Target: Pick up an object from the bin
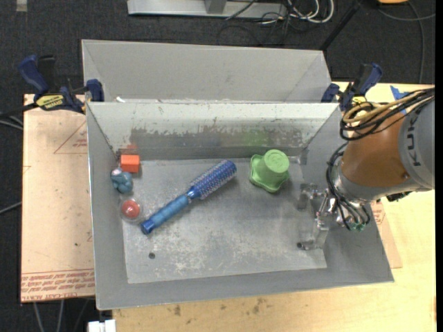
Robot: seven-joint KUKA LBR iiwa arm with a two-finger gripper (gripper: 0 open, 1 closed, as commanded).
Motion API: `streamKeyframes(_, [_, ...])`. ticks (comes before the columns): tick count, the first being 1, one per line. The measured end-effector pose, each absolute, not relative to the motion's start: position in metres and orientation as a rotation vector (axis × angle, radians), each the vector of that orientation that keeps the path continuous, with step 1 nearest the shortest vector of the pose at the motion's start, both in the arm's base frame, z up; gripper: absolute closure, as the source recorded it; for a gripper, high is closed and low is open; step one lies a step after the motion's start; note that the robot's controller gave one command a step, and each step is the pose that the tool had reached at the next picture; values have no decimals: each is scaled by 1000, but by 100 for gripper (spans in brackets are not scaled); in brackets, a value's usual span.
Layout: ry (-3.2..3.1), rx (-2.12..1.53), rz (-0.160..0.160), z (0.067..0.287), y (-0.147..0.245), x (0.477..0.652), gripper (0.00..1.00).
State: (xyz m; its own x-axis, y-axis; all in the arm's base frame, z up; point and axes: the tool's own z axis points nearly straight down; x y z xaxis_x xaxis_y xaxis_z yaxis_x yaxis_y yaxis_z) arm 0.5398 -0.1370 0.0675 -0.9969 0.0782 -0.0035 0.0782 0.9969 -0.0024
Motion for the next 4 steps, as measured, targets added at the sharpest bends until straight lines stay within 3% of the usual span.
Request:
streamKeyframes(1, [3135, 21, 7, 97, -59, 571, 0])
streamKeyframes(2, [3138, 70, 9, 101, 50, 571, 0])
streamKeyframes(3, [3135, 61, 2, 85, 45, 619, 0])
streamKeyframes(4, [3102, 461, -1, 116, -40, 613, 0])
